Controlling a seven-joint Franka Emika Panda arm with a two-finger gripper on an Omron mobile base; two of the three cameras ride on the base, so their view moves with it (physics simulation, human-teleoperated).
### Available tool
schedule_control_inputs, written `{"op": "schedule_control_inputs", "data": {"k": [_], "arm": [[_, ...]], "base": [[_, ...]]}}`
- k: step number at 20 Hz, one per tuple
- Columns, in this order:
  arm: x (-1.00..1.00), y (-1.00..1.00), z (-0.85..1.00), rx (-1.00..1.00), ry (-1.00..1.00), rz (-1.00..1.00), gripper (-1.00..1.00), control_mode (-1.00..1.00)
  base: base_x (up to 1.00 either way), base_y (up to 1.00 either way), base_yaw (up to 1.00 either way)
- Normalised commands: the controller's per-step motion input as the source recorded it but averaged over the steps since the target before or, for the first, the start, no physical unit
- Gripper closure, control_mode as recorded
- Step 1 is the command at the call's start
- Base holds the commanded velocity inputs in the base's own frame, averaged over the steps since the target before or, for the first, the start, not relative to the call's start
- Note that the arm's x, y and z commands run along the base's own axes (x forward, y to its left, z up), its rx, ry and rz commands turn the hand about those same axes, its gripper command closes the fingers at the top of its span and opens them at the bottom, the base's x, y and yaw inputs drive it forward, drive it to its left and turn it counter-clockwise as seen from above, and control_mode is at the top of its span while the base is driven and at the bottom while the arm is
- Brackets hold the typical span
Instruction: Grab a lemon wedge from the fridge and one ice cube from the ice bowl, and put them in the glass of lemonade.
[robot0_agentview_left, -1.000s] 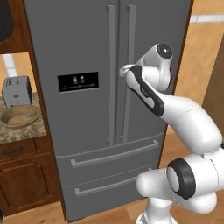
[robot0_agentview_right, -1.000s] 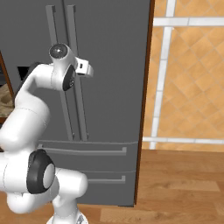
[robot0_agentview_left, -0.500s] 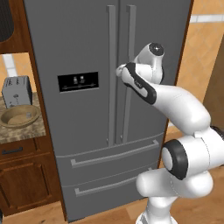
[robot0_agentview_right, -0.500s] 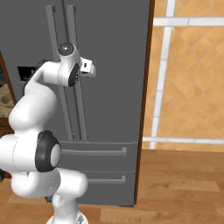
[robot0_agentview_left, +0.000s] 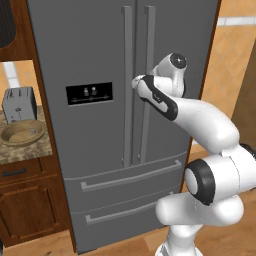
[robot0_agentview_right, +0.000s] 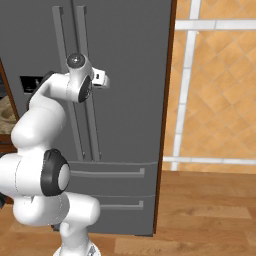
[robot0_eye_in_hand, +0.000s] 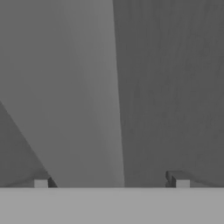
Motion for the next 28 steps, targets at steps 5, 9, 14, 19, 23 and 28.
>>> {"op": "schedule_control_inputs", "data": {"k": [5, 9, 14, 19, 23, 28], "arm": [[0.03, 0.16, 0.00, -0.01, 0.08, 0.00, 1.00, -1.00], [0.01, 0.00, 0.00, -0.02, 0.04, 0.00, 1.00, -1.00], [-0.06, -0.27, 0.00, -0.01, 0.01, 0.00, 1.00, -1.00], [-0.24, -0.74, 0.04, 0.00, 0.00, -0.01, 1.00, -1.00], [-0.47, -0.87, 0.04, 0.00, 0.00, -0.05, 1.00, -1.00], [-0.71, -0.99, 0.00, 0.05, -0.02, -0.06, 1.00, -1.00]], "base": [[0.00, 0.00, 0.00], [0.00, 0.00, 0.00], [0.00, 0.00, 0.00], [0.00, 0.00, 0.00], [0.00, 0.00, 0.00], [0.00, 0.00, 0.00]]}}
